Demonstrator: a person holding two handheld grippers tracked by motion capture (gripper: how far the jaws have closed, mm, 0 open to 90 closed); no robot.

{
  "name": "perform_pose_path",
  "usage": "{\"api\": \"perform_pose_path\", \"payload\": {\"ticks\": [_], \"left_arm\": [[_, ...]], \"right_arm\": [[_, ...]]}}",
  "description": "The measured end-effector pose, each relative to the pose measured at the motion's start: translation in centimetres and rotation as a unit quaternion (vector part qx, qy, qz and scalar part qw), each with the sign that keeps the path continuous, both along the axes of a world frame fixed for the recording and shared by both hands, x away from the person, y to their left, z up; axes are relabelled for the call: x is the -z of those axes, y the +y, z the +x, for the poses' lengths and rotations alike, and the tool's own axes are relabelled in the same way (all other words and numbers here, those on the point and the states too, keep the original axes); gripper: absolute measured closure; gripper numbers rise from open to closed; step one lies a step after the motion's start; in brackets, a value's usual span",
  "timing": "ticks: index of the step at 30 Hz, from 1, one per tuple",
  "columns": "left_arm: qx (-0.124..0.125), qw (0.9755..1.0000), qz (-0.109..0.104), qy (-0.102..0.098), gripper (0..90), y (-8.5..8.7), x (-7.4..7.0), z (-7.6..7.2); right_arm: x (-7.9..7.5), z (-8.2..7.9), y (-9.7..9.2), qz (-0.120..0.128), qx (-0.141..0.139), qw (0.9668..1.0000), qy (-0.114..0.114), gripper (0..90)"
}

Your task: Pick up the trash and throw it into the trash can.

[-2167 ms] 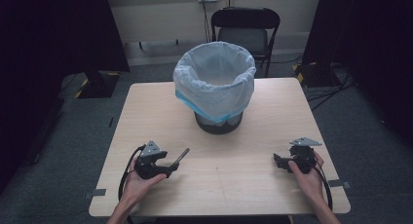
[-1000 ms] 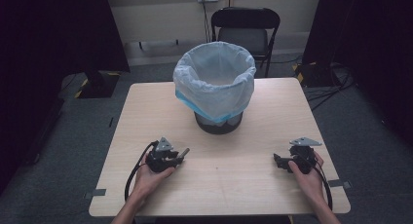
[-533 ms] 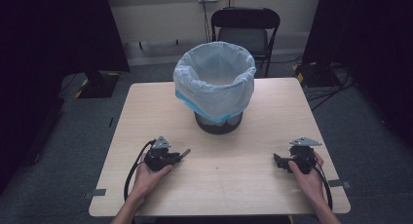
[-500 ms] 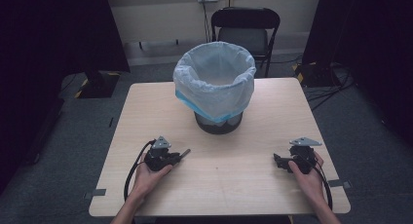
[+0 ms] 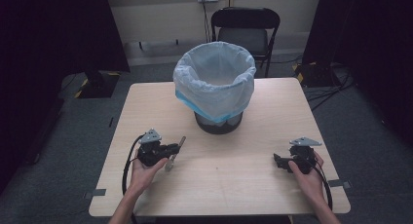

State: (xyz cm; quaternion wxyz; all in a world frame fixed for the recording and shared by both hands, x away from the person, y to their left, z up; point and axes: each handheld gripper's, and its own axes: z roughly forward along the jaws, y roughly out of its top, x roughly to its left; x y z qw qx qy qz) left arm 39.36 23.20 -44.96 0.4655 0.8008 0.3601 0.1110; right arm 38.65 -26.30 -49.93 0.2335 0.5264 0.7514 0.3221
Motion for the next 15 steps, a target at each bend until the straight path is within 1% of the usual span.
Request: {"api": "perform_pose_path", "payload": {"ticks": [1,3,4,5,6,7,9,10,12,13,15], "left_arm": [[-0.002,1.0,-0.006,-0.006,79.9,0.2,-0.3,-0.1],[-0.003,0.9999,-0.009,-0.009,79.9,0.3,-0.6,-0.1],[-0.003,0.9997,-0.015,-0.017,79.9,0.4,-1.3,-0.1],[-0.003,0.9997,-0.015,-0.017,79.9,0.4,-1.3,-0.1],[-0.005,0.9993,-0.027,-0.025,79.9,0.6,-1.9,-0.1],[-0.005,0.9991,-0.033,-0.027,79.9,0.6,-2.1,-0.1],[-0.006,0.999,-0.036,-0.027,79.9,0.6,-2.3,0.0],[-0.006,0.9988,-0.036,-0.033,79.9,0.5,-2.8,0.1],[-0.004,0.9987,-0.039,-0.034,79.9,0.4,-2.9,0.1],[-0.002,0.9986,-0.036,-0.039,79.9,0.2,-3.3,0.2],[0.003,0.9983,-0.04,-0.043,79.9,0.0,-3.6,0.2]], "right_arm": [[0.0,0.0,0.0,0.0,0.0,1.0,0.0,11.2],[0.0,0.0,0.0,0.0,0.0,1.0,0.0,11.3],[0.0,0.0,0.0,0.0,-0.001,1.0,-0.001,11.3],[0.0,0.0,0.0,0.0,-0.001,1.0,-0.001,11.3],[0.0,0.0,0.0,0.0,0.0,1.0,0.0,11.3],[0.0,0.0,0.0,0.0,0.0,1.0,0.0,11.2],[0.0,0.0,0.0,0.0,0.0,1.0,0.0,11.2],[0.0,0.0,0.0,0.0,0.0,1.0,0.0,11.2],[0.0,0.0,0.0,0.0,0.0,1.0,0.0,11.2],[0.0,0.0,0.0,0.0,-0.001,1.0,-0.001,11.2],[0.0,0.0,0.0,0.0,0.0,1.0,0.0,11.2]]}}
